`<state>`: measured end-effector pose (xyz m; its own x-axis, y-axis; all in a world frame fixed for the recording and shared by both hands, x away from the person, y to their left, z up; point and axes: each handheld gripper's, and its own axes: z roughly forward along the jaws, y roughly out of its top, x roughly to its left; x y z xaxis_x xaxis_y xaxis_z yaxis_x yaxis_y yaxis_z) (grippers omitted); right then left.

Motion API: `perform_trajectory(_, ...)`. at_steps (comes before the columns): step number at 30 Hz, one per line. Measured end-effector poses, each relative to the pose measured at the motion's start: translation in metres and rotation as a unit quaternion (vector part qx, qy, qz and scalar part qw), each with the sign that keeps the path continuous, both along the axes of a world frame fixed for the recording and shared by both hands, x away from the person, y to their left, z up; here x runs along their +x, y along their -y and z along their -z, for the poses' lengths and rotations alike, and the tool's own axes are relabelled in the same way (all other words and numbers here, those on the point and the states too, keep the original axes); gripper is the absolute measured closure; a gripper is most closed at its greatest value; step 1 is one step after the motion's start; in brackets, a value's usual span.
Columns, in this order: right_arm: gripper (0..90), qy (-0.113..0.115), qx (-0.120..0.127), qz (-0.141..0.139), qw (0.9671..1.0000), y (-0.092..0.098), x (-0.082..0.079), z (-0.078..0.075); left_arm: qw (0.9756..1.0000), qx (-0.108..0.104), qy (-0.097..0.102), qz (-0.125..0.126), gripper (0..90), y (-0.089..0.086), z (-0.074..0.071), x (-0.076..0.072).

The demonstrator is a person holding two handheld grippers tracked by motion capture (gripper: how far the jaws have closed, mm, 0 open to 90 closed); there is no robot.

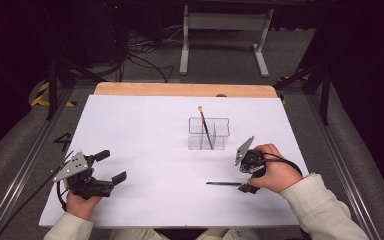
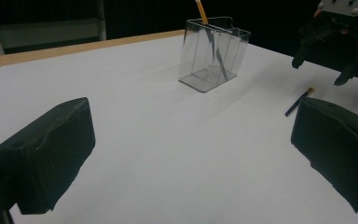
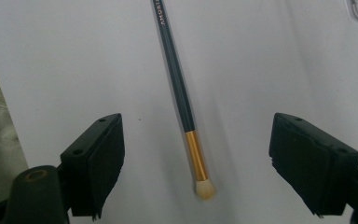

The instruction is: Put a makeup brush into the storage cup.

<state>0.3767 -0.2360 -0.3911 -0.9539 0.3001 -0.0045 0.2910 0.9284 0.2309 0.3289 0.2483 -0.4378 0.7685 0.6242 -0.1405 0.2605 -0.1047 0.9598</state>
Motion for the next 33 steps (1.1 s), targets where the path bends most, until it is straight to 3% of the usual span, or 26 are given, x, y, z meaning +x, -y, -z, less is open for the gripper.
perform_trajectory(13, 24.9, -0.011, -0.025, -0.025, 0.9993, -0.011, -0.001, 0.01, 1.0, 0.001, 0.001, 0.001, 0.4, 0.0, 0.0, 0.0)
perform_trajectory(26, 31.5, -0.012, -0.033, -0.036, 0.9987, -0.02, 0.001, 0.016, 1.0, 0.001, 0.001, 0.002, 0.4, 0.0, 0.0, 0.0)
perform_trajectory(33, 41.8, -0.016, -0.043, -0.051, 0.9976, -0.024, 0.004, 0.019, 1.0, 0.001, 0.001, 0.002, 0.4, 0.0, 0.0, 0.0)
